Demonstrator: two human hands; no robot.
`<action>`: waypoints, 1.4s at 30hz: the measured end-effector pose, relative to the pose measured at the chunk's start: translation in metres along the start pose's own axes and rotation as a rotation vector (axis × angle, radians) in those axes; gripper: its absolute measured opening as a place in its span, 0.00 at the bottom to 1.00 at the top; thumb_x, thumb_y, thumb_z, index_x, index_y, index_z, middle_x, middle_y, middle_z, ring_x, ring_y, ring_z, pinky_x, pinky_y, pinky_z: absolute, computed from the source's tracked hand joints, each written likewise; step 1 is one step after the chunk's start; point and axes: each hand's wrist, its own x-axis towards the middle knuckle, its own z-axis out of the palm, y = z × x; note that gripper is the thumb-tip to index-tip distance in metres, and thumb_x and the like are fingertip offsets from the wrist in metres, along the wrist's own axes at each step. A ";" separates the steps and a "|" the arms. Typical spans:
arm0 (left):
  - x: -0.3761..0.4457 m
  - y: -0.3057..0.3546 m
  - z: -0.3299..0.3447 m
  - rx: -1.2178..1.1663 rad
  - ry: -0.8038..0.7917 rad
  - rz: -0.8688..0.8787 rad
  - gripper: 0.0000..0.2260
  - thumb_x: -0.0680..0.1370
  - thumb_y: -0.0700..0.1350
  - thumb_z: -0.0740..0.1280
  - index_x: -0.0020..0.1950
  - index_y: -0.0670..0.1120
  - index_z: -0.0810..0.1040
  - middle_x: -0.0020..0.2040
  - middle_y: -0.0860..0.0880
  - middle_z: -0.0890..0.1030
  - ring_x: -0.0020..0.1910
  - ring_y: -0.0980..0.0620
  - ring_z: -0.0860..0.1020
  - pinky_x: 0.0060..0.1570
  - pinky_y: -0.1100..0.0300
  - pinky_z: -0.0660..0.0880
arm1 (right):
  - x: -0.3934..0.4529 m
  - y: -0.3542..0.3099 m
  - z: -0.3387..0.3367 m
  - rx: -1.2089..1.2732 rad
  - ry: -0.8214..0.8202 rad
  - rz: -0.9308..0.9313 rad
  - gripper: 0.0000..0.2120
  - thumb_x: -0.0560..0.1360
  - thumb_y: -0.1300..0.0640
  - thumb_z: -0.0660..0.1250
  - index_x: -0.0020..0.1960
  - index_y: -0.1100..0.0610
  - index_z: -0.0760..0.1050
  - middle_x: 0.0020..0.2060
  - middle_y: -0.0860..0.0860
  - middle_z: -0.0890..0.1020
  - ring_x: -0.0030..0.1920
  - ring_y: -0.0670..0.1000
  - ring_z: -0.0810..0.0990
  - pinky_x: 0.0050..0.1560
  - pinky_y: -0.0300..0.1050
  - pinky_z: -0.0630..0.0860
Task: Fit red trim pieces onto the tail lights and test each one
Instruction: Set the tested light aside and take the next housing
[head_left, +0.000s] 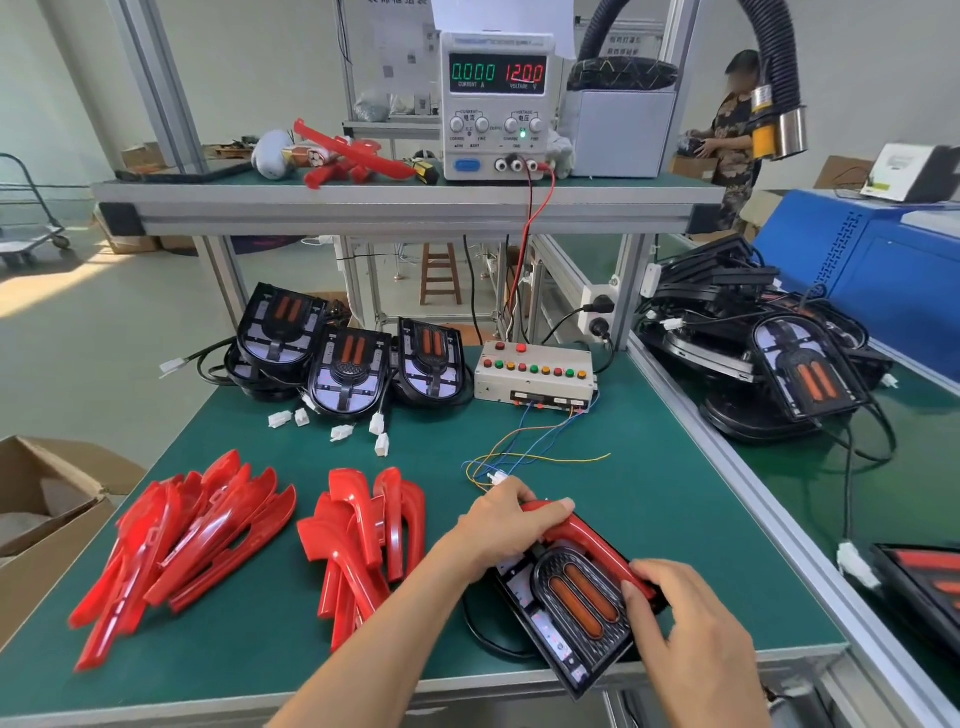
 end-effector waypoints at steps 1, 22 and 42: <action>0.000 -0.001 0.000 -0.010 0.003 -0.001 0.30 0.63 0.76 0.65 0.50 0.54 0.75 0.48 0.52 0.85 0.56 0.48 0.80 0.64 0.47 0.73 | -0.001 0.000 0.001 0.012 0.022 -0.005 0.13 0.69 0.66 0.79 0.49 0.55 0.83 0.44 0.45 0.84 0.36 0.50 0.82 0.35 0.47 0.80; 0.002 -0.004 0.000 -0.007 0.013 0.014 0.20 0.80 0.68 0.58 0.48 0.52 0.73 0.54 0.48 0.78 0.63 0.42 0.75 0.70 0.45 0.68 | -0.010 0.001 0.011 0.147 0.168 -0.055 0.14 0.78 0.48 0.64 0.51 0.56 0.84 0.56 0.44 0.85 0.49 0.41 0.81 0.42 0.42 0.78; 0.001 -0.003 0.002 -0.041 0.002 0.004 0.29 0.61 0.74 0.65 0.50 0.54 0.75 0.56 0.47 0.81 0.60 0.43 0.77 0.65 0.45 0.73 | 0.000 -0.003 -0.006 0.338 -0.138 0.412 0.07 0.77 0.54 0.73 0.45 0.41 0.81 0.47 0.35 0.84 0.45 0.31 0.81 0.44 0.29 0.74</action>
